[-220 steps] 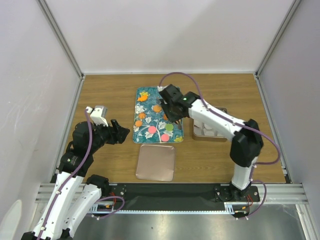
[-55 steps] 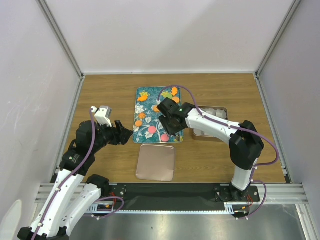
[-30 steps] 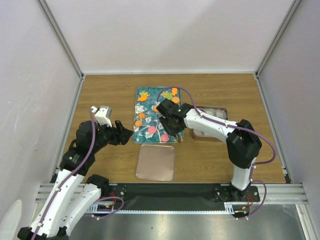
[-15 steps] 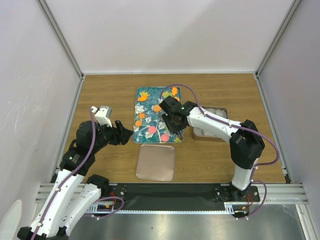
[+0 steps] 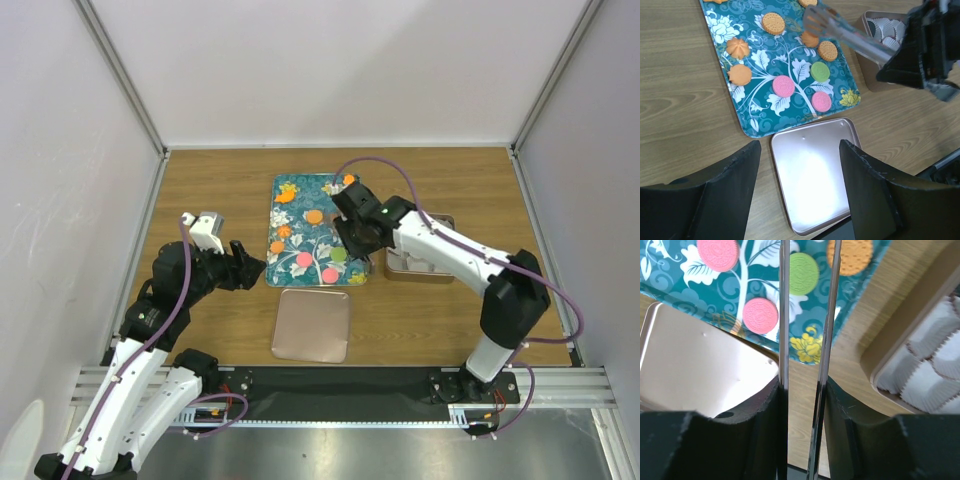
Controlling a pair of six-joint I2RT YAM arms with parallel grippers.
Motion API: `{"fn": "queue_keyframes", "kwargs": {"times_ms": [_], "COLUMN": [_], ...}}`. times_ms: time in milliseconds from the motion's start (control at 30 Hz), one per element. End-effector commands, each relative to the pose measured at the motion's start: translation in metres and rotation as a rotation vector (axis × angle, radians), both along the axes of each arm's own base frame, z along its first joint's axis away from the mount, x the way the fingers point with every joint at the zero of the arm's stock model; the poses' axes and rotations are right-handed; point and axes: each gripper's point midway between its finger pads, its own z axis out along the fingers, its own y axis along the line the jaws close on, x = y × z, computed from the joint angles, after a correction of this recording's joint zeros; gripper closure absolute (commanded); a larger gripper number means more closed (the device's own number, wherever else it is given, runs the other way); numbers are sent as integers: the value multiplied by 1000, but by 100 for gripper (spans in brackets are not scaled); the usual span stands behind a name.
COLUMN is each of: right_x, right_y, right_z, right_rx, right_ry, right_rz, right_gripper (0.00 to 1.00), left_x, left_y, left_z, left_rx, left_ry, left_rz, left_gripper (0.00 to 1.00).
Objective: Pack the cookies
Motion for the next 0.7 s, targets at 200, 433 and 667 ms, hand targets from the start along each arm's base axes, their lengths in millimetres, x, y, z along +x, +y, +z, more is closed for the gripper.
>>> {"fn": "queue_keyframes", "kwargs": {"times_ms": [200, 433, 667], "right_x": [-1, -12, -13], "right_y": [-82, -142, -169], "right_z": [43, 36, 18], "right_rx": [54, 51, 13], "right_ry": [-61, -52, -26], "right_rz": [-198, -338, -404], "right_gripper": [61, 59, 59], "left_x": [0, 0, -1], "left_y": [-2, -3, -3], "left_z": [6, 6, 8], "left_rx": [-1, -5, -7], "left_ry": [-35, -38, -47], "left_rz": [-13, -22, -22], "left_gripper": [29, 29, 29]}}
